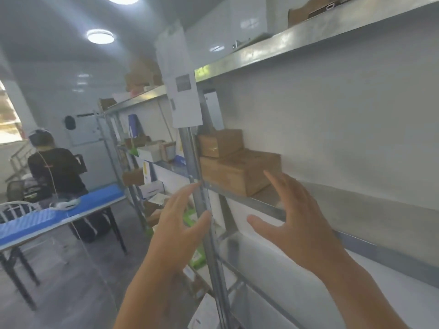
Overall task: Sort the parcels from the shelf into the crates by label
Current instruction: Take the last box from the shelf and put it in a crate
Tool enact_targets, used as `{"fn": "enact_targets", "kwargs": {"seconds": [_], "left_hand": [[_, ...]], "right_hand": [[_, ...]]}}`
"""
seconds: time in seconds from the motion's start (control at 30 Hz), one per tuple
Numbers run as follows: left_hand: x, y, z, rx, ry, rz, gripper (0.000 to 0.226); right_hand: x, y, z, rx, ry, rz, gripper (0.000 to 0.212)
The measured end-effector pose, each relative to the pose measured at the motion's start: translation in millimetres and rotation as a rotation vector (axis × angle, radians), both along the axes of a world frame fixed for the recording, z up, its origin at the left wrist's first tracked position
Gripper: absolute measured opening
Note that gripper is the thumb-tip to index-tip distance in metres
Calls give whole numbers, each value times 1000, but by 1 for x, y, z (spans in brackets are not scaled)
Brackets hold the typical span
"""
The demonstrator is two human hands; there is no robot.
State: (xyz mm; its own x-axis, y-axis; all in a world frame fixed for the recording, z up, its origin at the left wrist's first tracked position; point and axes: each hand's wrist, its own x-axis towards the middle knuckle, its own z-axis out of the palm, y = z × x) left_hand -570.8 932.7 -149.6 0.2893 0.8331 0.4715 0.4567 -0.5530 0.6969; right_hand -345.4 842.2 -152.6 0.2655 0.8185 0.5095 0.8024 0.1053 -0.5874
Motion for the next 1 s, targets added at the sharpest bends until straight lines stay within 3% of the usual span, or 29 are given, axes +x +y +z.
{"fn": "enact_targets", "kwargs": {"seconds": [0.37,0.57,0.8,1.0], "left_hand": [[67,165,-6,-41,9,-95,57],[97,227,-8,-158,-86,-205,53],[110,256,-10,-178,-156,-179,42],[116,259,1,-78,88,-179,58]], "right_hand": [[33,147,-10,-132,109,-35,90],[38,209,-4,-71,230,-212,86],[45,248,-5,45,803,-315,32],[42,247,-17,87,1097,-289,27]]}}
